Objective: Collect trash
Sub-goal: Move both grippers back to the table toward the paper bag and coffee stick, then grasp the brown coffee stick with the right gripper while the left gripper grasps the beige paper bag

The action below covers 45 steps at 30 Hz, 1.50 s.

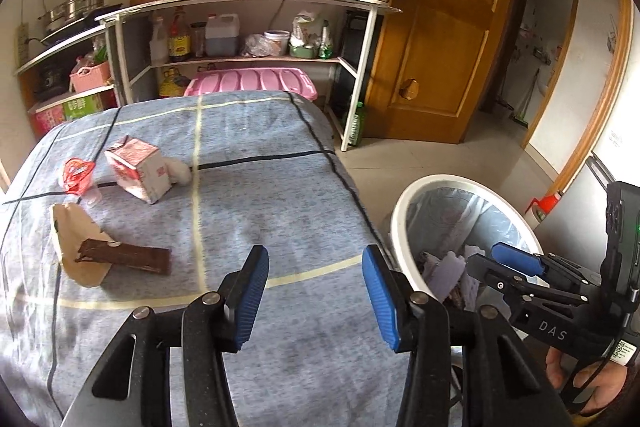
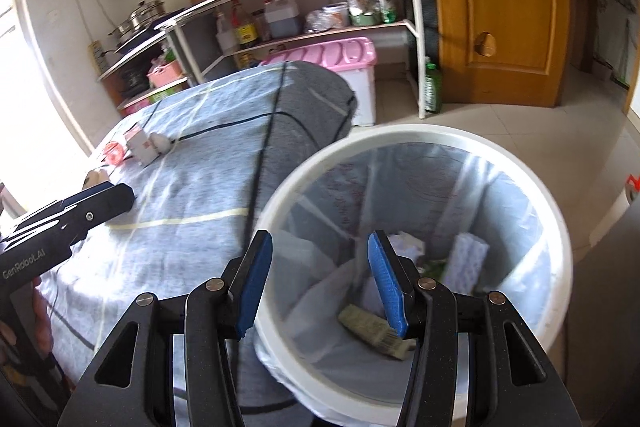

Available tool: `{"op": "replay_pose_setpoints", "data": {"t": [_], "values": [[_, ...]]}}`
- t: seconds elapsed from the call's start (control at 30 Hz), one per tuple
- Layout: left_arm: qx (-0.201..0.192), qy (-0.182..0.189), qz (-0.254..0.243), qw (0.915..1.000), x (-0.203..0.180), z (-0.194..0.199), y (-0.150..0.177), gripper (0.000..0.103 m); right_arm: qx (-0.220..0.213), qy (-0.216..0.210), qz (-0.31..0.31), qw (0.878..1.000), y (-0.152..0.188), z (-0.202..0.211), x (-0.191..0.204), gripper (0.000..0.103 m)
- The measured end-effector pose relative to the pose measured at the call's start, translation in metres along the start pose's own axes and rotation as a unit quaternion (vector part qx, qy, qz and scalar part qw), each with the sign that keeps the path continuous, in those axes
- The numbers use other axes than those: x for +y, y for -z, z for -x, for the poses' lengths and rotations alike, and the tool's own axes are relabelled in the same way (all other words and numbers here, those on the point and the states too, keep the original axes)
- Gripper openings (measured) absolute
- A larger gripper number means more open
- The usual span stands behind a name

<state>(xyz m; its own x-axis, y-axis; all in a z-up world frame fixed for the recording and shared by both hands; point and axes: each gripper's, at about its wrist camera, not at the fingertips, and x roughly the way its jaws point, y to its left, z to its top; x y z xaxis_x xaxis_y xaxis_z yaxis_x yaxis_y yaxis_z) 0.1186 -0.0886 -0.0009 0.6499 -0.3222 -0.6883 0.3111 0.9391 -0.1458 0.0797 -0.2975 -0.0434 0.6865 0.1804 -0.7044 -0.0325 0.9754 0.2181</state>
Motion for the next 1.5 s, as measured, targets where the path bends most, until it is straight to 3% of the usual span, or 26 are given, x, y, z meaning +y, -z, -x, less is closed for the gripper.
{"op": "replay_pose_setpoints", "data": {"t": [0.4, 0.7, 0.93, 1.23, 1.5], "values": [[-0.017, -0.088, 0.090, 0.9918, 0.103, 0.031, 0.018, 0.050, 0.016, -0.058, 0.064, 0.996, -0.008, -0.025, 0.072, 0.051], [-0.020, -0.122, 0.118, 0.9853, 0.151, 0.044, 0.026, 0.051, 0.042, -0.098, 0.117, 0.987, -0.011, -0.058, 0.128, 0.051], [-0.016, -0.135, 0.132, 0.9820, 0.179, 0.043, 0.025, 0.051, 0.058, -0.117, 0.182, 0.974, -0.018, -0.083, 0.171, 0.051], [-0.011, -0.130, 0.154, 0.9794, 0.207, 0.035, 0.018, 0.051, 0.087, -0.168, 0.220, 0.957, -0.031, -0.125, 0.213, 0.051], [-0.005, -0.130, 0.165, 0.9777, 0.219, 0.022, 0.010, 0.051, 0.079, -0.162, 0.265, 0.947, -0.031, -0.140, 0.235, 0.051]]}}
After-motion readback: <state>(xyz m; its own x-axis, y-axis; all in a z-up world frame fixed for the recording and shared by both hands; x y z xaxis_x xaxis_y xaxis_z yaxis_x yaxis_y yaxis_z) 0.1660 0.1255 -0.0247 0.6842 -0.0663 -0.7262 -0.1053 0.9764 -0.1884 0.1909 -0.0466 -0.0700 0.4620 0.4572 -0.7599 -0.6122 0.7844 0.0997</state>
